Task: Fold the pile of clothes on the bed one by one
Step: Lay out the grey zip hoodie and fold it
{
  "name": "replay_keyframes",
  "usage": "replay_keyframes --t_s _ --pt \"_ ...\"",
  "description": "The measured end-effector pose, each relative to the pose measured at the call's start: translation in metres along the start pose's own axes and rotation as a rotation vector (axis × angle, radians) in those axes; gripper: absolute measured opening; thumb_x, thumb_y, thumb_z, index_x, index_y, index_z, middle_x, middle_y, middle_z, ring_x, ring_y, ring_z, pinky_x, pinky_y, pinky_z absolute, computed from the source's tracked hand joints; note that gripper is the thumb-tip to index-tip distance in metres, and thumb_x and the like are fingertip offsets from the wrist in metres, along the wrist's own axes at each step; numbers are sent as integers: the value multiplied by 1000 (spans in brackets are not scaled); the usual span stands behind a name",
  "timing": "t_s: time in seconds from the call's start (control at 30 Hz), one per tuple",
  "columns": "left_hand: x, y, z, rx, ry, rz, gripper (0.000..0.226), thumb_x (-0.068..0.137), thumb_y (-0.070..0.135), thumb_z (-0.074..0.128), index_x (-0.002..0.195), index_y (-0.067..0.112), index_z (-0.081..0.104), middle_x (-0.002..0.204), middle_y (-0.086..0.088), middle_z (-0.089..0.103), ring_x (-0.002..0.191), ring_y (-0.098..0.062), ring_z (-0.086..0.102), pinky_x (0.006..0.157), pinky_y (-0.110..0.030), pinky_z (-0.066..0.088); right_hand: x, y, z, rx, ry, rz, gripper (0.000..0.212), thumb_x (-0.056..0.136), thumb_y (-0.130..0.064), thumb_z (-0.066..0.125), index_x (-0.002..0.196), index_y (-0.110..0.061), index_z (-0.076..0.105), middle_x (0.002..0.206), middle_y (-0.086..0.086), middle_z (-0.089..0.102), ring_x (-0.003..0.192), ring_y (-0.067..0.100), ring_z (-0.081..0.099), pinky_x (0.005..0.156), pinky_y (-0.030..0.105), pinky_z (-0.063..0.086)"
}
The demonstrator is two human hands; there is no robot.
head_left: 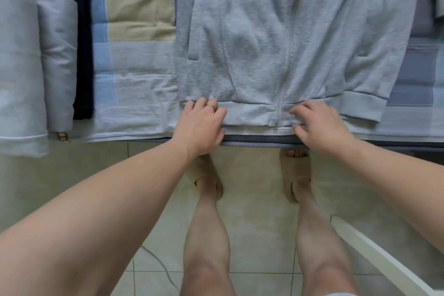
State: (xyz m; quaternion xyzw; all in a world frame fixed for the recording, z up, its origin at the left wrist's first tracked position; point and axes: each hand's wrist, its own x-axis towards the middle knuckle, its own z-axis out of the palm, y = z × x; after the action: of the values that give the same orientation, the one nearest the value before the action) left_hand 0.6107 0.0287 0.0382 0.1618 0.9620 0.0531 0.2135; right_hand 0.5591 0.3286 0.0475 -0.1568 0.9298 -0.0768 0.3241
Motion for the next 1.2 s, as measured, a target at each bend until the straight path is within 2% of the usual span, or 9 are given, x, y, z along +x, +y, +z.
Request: replay_keyframes --t_s 0.2,0.37,0.5,0.57,0.73,0.87,1.0,1.1,1.2 --pt "65 95 -6 -87 109 20 30 78 29 70 103 16 61 107 -6 62 98 -33 53 75 -40 39 -21 81 -14 40 38 190 53 89 -20 63 139 -19 48 143 7 42 131 34 38 100 51 37" --pt "115 178 -3 -137 -11 72 41 80 33 69 117 19 57 125 -3 56 113 -32 49 85 -41 38 -26 149 -20 59 -29 272 62 89 -31 64 144 -25 37 152 1 28 136 31 30 102 53 37" --pt "143 227 -5 -76 -85 -49 54 82 36 71 128 18 48 130 -7 50 116 -34 47 90 -43 38 -17 174 -26 160 29 330 64 87 -31 68 142 -22 36 146 4 30 128 34 35 99 51 44" --pt "152 240 -4 -39 -87 -112 51 81 33 73 123 16 50 123 -10 53 108 -36 52 83 -44 38 -13 182 -29 191 52 324 52 87 -23 66 134 -21 42 139 5 34 121 33 40 87 47 47" --pt "162 242 2 -33 25 -61 18 85 16 64 101 12 59 99 -12 62 84 -36 55 69 -40 32 -17 200 -31 121 196 5 23 85 -7 57 106 -15 53 108 6 49 100 31 49 60 36 35" --pt "158 247 -1 -36 -33 22 11 93 19 53 103 17 57 101 -4 62 88 -31 48 72 -38 27 -40 241 -35 103 136 192 21 83 -5 51 100 -17 48 96 3 47 93 33 50 63 38 32" --pt "169 270 -9 4 -152 -7 20 89 19 54 110 18 53 115 -5 57 98 -31 48 76 -38 23 -47 250 -30 148 -53 250 12 93 -24 53 103 -22 47 104 -1 44 101 30 49 71 37 37" --pt "179 281 -15 15 -133 1 27 90 24 56 114 17 49 123 -7 53 105 -34 50 78 -40 28 -39 239 -34 438 10 342 37 89 -50 63 107 -21 47 104 -1 51 92 23 52 76 36 41" --pt "187 283 -16 24 -144 9 28 92 20 54 119 18 47 124 -7 52 106 -33 49 77 -39 25 -23 236 -37 726 97 560 49 90 -52 65 118 -16 46 102 1 59 91 23 55 77 34 40"
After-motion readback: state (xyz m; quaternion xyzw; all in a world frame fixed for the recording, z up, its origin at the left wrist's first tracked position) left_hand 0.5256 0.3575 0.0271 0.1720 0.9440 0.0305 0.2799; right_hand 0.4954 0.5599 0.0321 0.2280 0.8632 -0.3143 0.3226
